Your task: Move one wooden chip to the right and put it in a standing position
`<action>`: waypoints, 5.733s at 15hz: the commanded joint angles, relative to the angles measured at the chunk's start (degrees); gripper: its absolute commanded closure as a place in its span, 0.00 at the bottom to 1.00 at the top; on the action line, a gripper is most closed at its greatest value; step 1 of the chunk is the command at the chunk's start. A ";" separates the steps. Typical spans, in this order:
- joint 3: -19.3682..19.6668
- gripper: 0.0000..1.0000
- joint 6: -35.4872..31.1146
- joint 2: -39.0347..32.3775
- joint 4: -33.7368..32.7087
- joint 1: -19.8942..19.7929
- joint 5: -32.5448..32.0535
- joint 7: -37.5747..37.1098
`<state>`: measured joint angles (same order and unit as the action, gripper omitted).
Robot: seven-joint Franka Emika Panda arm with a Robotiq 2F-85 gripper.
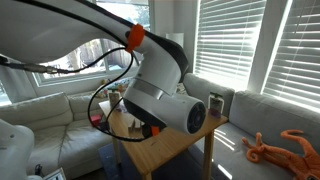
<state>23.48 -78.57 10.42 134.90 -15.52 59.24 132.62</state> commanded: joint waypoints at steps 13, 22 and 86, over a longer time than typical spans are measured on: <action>5.46 0.70 6.66 -6.72 -3.48 -11.37 -1.50 1.73; 7.29 0.93 10.27 -11.31 -5.49 -13.25 -6.44 4.91; 5.56 0.93 13.94 -27.10 -8.02 -17.18 7.86 12.99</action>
<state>29.35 -63.16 -17.61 126.51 -32.74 68.16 144.73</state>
